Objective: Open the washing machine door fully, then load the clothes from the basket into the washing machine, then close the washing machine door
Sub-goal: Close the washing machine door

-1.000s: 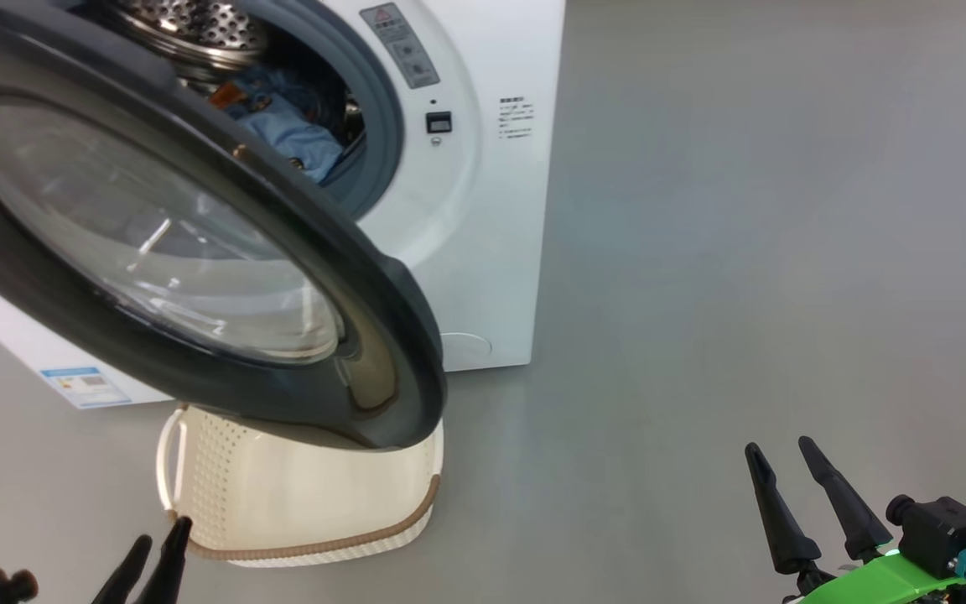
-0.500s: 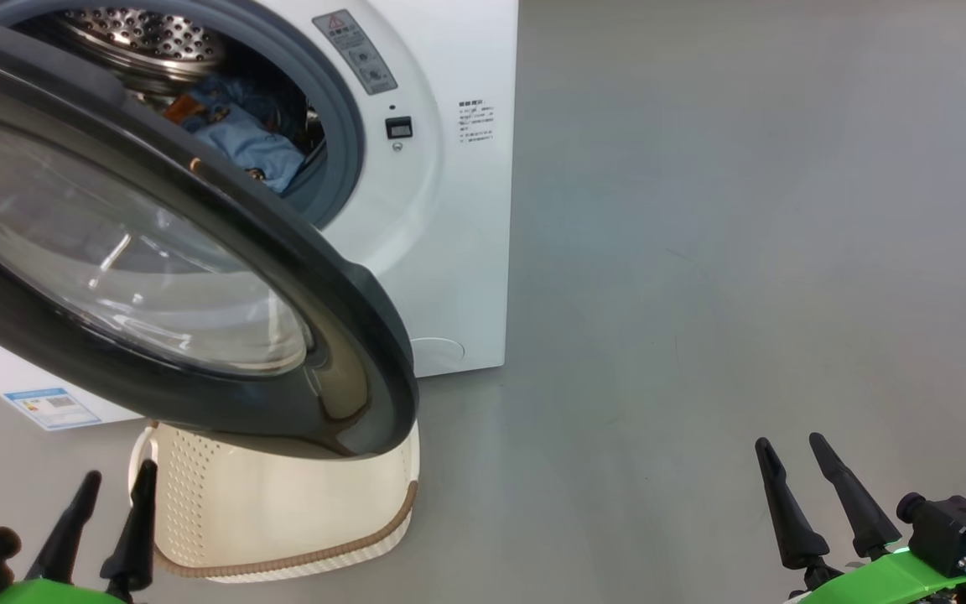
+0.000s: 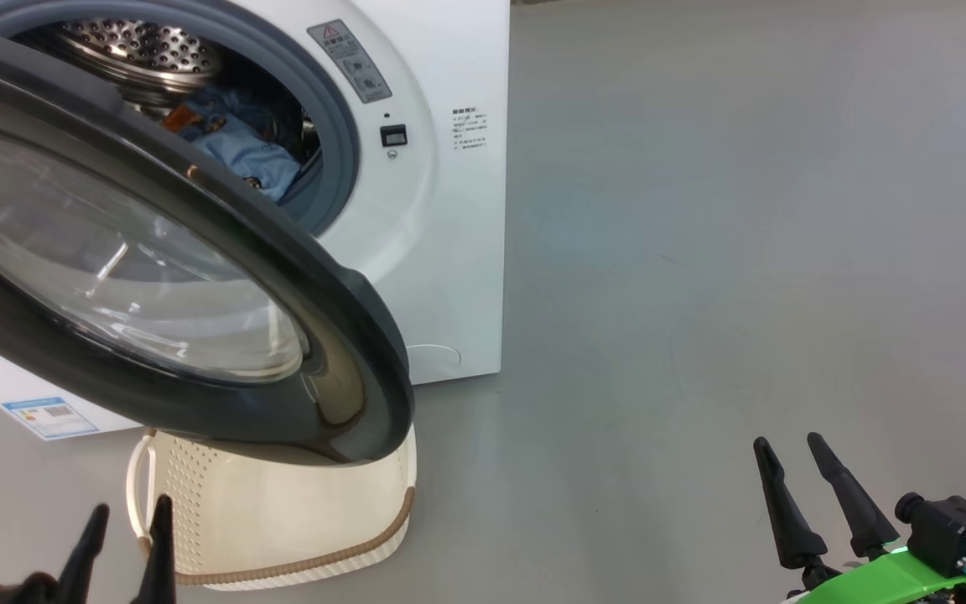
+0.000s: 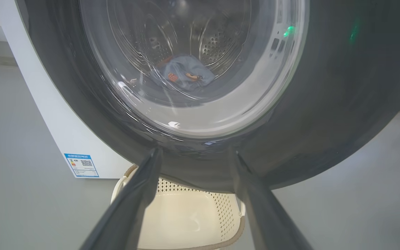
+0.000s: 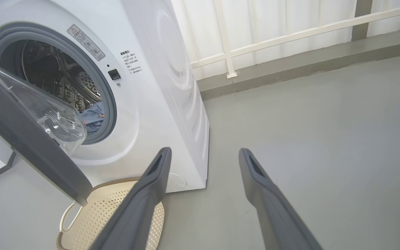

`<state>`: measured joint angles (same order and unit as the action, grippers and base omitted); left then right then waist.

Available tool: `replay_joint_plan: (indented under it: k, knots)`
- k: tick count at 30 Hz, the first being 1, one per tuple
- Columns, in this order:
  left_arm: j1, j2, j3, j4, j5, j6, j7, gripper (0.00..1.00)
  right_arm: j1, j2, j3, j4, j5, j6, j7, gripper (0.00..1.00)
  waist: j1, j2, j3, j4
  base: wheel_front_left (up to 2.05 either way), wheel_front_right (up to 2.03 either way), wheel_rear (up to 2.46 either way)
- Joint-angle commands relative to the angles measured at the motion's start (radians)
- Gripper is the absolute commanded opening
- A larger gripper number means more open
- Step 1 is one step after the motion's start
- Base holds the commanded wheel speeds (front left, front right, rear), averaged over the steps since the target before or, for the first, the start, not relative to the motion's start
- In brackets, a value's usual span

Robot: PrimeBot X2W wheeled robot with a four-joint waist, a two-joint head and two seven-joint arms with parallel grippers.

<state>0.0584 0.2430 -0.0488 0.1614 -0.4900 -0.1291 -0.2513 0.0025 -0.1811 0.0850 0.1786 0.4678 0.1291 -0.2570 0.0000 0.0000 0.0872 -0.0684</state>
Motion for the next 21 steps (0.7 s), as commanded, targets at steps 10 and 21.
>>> replay_joint_plan:
  k: [10, 21]
  knots:
    - [0.003, -0.019, 0.074, -0.008, 0.045, -0.002, -0.010, 1.00, 0.004, -0.008, 0.028, -0.024, 0.002, 0.002, -0.005, 1.00, 0.0000, 0.0000, 0.000, 0.008, 0.00, 0.00, 0.00]
    - [0.012, -0.046, 0.089, -0.013, 0.051, -0.002, -0.010, 1.00, -0.001, 0.002, 0.040, -0.017, 0.003, 0.002, -0.005, 0.63, 0.0000, 0.0000, -0.010, 0.030, 0.00, 0.00, 0.00]
